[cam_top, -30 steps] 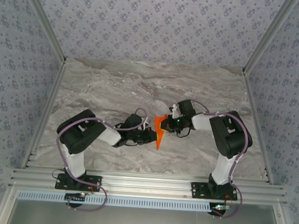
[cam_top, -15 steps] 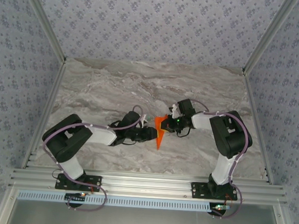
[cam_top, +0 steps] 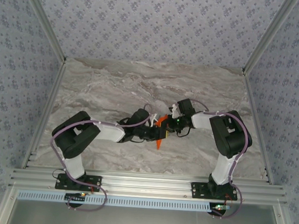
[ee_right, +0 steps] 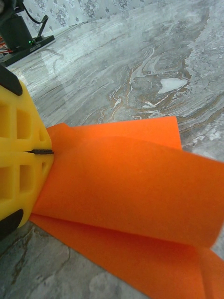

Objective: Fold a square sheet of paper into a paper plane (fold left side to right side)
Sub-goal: Fold the wing for the fifth time at the center of the table.

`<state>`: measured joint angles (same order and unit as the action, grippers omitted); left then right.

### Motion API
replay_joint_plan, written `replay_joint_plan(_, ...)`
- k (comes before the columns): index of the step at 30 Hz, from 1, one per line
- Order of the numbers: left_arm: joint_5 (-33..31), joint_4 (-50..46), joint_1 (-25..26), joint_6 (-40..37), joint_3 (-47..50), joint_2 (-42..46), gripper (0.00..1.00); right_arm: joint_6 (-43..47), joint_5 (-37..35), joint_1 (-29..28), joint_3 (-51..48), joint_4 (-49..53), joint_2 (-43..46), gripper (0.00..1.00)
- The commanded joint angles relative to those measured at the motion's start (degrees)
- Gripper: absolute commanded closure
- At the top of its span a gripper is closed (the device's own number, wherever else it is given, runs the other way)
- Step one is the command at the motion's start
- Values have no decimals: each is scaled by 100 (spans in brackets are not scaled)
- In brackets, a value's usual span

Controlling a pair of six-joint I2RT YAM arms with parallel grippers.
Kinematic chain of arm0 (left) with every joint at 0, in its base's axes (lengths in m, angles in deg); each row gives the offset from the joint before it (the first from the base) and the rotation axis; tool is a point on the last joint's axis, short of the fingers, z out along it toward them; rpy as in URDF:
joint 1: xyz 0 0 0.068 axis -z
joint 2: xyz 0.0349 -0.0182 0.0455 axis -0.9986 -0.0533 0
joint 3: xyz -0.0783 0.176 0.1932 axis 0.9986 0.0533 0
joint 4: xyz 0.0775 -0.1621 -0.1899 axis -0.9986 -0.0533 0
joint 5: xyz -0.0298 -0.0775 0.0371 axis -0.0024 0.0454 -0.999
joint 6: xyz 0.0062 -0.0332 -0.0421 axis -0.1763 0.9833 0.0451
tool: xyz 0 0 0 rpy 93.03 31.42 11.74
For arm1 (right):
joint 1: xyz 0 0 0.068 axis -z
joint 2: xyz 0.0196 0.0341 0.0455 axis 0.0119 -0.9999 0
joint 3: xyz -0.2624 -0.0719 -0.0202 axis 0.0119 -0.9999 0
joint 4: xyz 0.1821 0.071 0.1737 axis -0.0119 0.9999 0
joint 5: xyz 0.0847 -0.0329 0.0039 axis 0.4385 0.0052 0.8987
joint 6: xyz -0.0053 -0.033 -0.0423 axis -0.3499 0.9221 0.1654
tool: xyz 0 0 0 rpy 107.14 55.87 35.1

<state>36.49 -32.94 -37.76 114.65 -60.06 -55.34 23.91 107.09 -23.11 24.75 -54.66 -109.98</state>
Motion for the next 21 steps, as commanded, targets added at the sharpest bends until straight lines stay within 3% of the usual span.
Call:
replay_joint_plan(1,39,-12,3,-53,-37,-149,71,143,-275,-37,12,435,-209,98)
replay_joint_plan(21,-41,-241,12,150,259,-230,72,179,-312,-34,83,543,-270,98)
